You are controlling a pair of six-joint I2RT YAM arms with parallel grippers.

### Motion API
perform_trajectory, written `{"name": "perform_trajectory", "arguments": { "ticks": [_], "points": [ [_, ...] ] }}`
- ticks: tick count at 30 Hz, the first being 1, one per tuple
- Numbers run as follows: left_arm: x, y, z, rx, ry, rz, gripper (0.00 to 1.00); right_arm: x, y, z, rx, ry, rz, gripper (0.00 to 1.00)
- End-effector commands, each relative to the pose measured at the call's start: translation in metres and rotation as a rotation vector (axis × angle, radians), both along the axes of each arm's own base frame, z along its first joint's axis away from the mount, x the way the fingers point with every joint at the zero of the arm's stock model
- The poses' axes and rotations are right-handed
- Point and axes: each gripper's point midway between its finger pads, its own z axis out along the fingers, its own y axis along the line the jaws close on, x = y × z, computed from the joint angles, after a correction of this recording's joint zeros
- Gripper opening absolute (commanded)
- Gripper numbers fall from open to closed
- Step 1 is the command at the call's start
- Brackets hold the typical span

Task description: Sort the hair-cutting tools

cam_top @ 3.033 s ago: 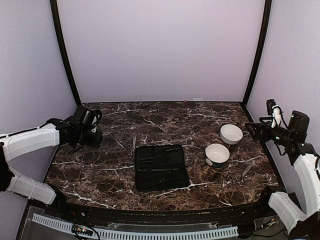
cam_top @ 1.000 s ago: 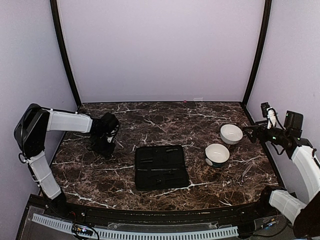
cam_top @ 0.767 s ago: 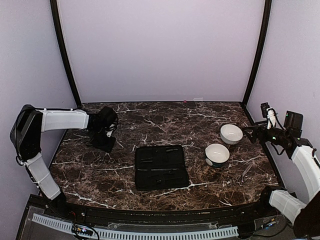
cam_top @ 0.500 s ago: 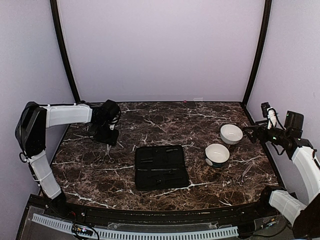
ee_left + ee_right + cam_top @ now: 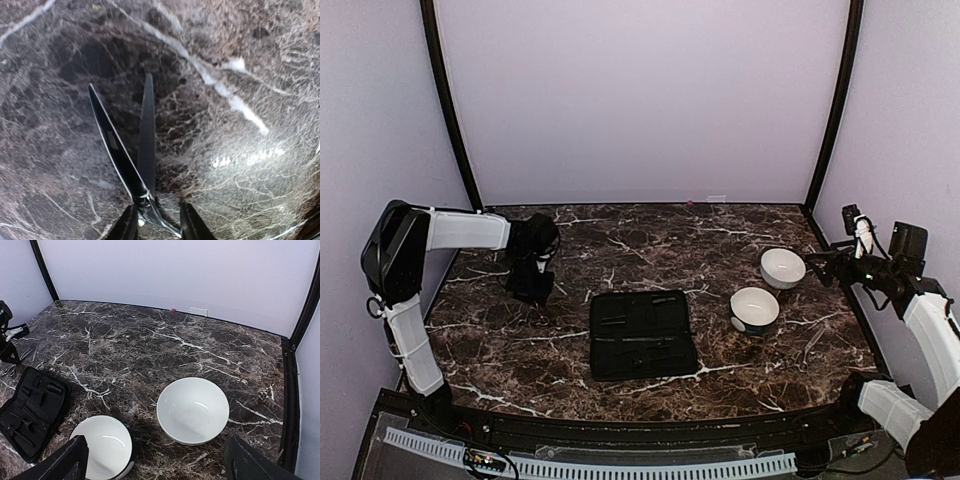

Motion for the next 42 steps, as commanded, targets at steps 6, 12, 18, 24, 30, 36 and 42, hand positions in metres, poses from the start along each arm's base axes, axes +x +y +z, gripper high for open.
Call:
{"name": "perform_trajectory", "arguments": {
  "ticks": [6,12,18,24,30,36,42],
  "points": [
    [-0.029,0.006,-0.019,-0.013,0.101,0.009,0.17,0.001,-0.001,0.009,-0.014,-0.04,0.0,0.95],
    [-0.037,-0.001,-0.015,-0.071,0.08,-0.038,0.1,0.001,-0.002,0.008,-0.015,-0.039,-0.002,0.95],
    [-0.055,-0.032,0.001,-0.13,0.018,-0.219,0.07,0.002,-0.002,0.007,-0.016,-0.036,-0.003,0.95],
    [-0.074,-0.05,0.006,-0.137,0.015,-0.294,0.01,0.003,-0.003,0.006,-0.018,-0.035,-0.006,0.95],
    [-0.077,-0.057,0.023,-0.157,-0.062,-0.331,0.0,0.003,-0.004,0.005,-0.021,-0.036,-0.011,0.95],
    [-0.071,-0.082,0.062,-0.241,-0.188,-0.491,0.0,0.003,-0.004,0.005,-0.021,-0.037,-0.011,0.95],
    [-0.058,-0.096,0.088,-0.181,-0.263,-0.686,0.0,0.001,0.0,0.007,-0.012,-0.034,0.01,0.93]
  ]
}}
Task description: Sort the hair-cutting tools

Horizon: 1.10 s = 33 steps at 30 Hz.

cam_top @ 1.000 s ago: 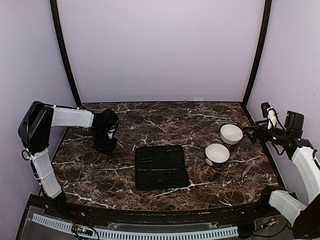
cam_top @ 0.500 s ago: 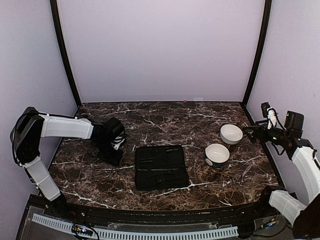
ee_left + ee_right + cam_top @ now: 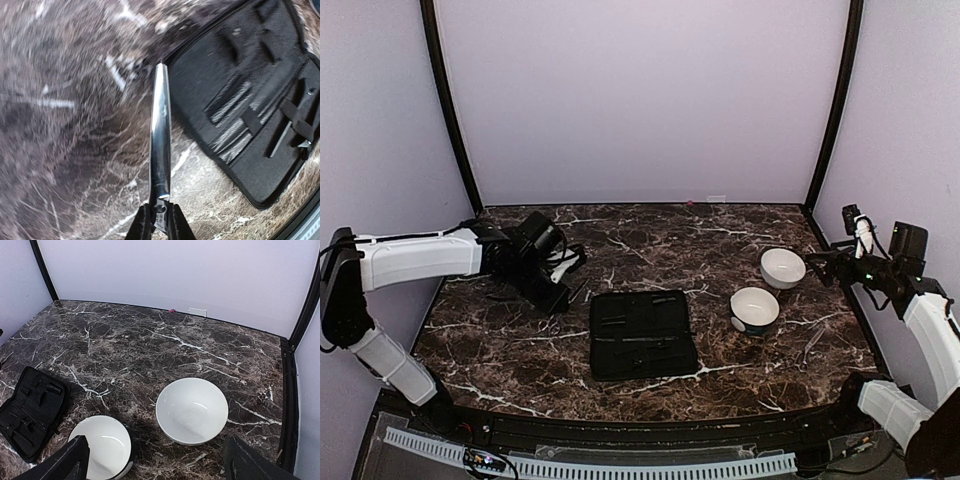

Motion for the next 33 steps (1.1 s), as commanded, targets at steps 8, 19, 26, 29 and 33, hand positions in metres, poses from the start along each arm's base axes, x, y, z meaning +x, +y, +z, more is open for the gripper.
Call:
{"name": "perform_trajectory", "arguments": {
  "ticks": [8,19,26,29,33],
  "points": [
    [0.028,-0.026,0.022,0.113,-0.133,-0.287,0.0,-0.004,0.025,0.011,-0.02,0.03,0.133,0.86],
    [0.034,-0.033,0.013,0.276,-0.163,-0.485,0.0,0.018,0.117,0.004,-0.26,0.162,0.489,0.79],
    [0.046,-0.038,-0.004,0.349,-0.169,-0.581,0.0,0.035,0.179,-0.034,-0.272,0.273,0.611,0.75],
    [0.055,-0.042,-0.011,0.382,-0.166,-0.578,0.0,0.043,0.205,-0.038,-0.226,0.307,0.646,0.7],
    [0.056,-0.046,-0.02,0.419,-0.157,-0.611,0.0,0.044,0.236,-0.055,-0.24,0.395,0.704,0.61]
  ]
}}
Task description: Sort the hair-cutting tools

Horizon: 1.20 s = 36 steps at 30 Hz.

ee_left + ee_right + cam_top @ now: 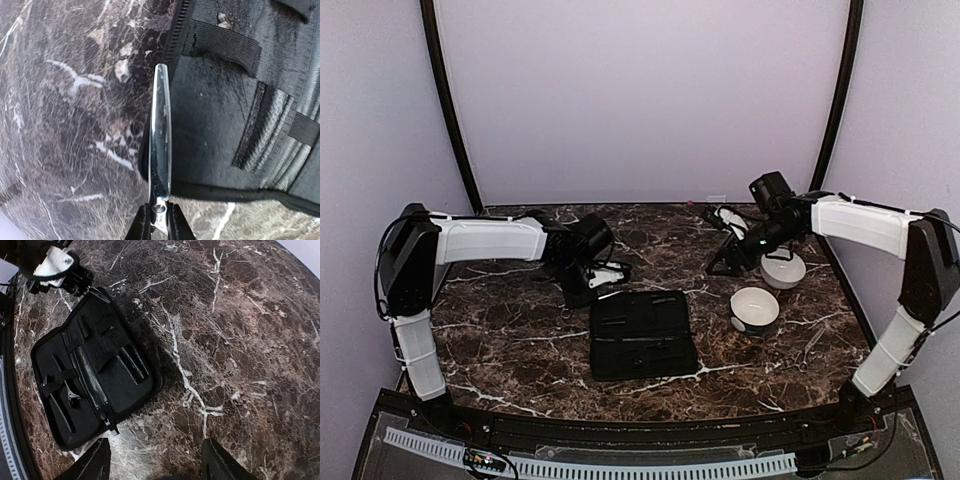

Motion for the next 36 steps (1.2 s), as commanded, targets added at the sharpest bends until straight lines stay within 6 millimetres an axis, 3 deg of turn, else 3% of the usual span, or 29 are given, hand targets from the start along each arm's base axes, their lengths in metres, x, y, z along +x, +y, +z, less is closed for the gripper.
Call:
{"name": "perform_trajectory", "arguments": {
  "ticks": [1,8,13,19,22,30,36],
  "points": [
    [0.001,-0.004,0.005,0.056,-0.03,-0.065,0.0,0.006,0.036,0.003,-0.005,0.028,0.038,0.6],
    [-0.012,-0.002,-0.003,0.097,-0.025,-0.097,0.0,0.005,0.063,-0.035,-0.13,0.095,0.081,0.61],
    [-0.019,-0.004,0.002,0.097,-0.034,-0.098,0.0,0.015,0.078,-0.053,-0.175,0.134,0.087,0.61],
    [-0.029,0.001,-0.007,0.128,-0.029,-0.111,0.0,0.029,0.087,-0.077,-0.244,0.142,0.086,0.6],
    [-0.028,0.004,-0.013,0.154,-0.035,-0.108,0.0,0.021,0.099,-0.083,-0.215,0.185,0.146,0.6],
    [-0.02,-0.012,-0.015,0.157,-0.07,-0.138,0.0,0.004,0.113,-0.1,-0.242,0.217,0.201,0.56],
    [-0.014,-0.032,-0.014,0.139,-0.099,-0.165,0.0,0.002,0.106,-0.081,-0.224,0.198,0.172,0.6]
  ]
}}
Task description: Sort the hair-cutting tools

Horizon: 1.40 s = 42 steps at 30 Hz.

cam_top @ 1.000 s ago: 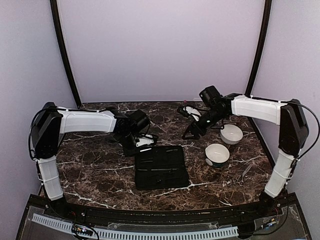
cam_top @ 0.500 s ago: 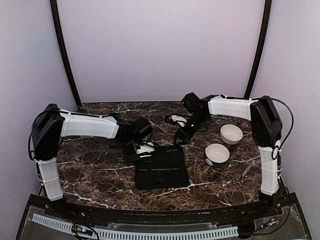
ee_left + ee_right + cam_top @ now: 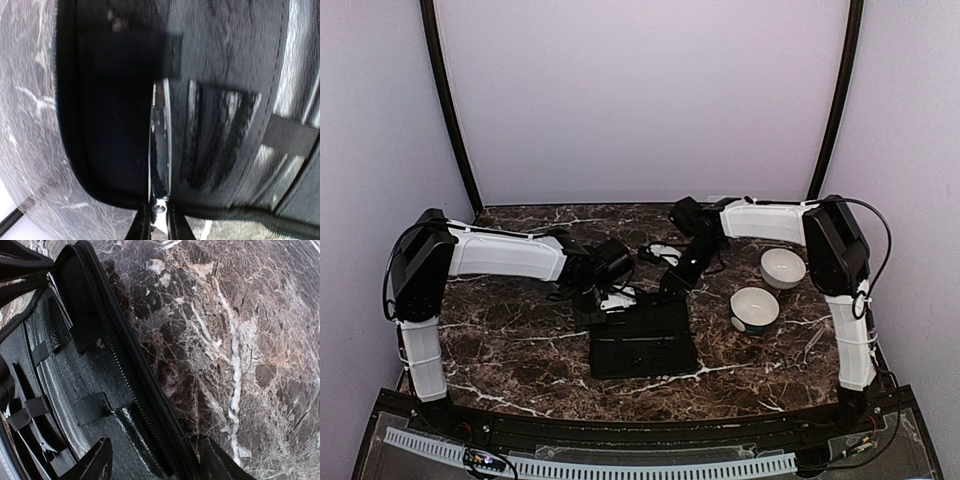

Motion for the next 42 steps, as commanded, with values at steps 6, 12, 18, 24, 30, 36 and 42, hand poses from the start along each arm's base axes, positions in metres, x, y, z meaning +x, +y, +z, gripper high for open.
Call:
{"name": "perform_trajectory", "arguments": {
  "ticks": [6,12,18,24,30,36,42],
  "points": [
    [0.02,-0.024,0.012,-0.023,-0.083,-0.02,0.0,0.006,-0.018,0.019,-0.024,-0.039,-0.058,0.6],
    [0.009,-0.025,0.008,-0.045,-0.047,-0.026,0.0,0.006,-0.034,0.042,-0.018,-0.097,-0.1,0.65],
    [-0.02,-0.03,0.019,-0.097,-0.029,-0.05,0.0,-0.003,-0.048,0.029,-0.058,-0.078,-0.116,0.67],
    [-0.047,-0.025,0.02,-0.097,-0.009,0.002,0.0,-0.02,-0.04,0.016,-0.048,0.007,-0.074,0.65],
    [-0.065,-0.011,0.014,-0.066,0.018,0.115,0.0,-0.029,-0.029,0.018,-0.031,0.026,-0.049,0.65],
    [-0.056,-0.006,-0.001,-0.002,-0.024,0.131,0.0,-0.033,-0.032,0.014,-0.039,0.032,-0.043,0.65],
    [-0.045,-0.012,-0.009,0.028,-0.053,0.08,0.0,-0.035,-0.038,0.011,-0.058,0.021,-0.05,0.65]
  ]
}}
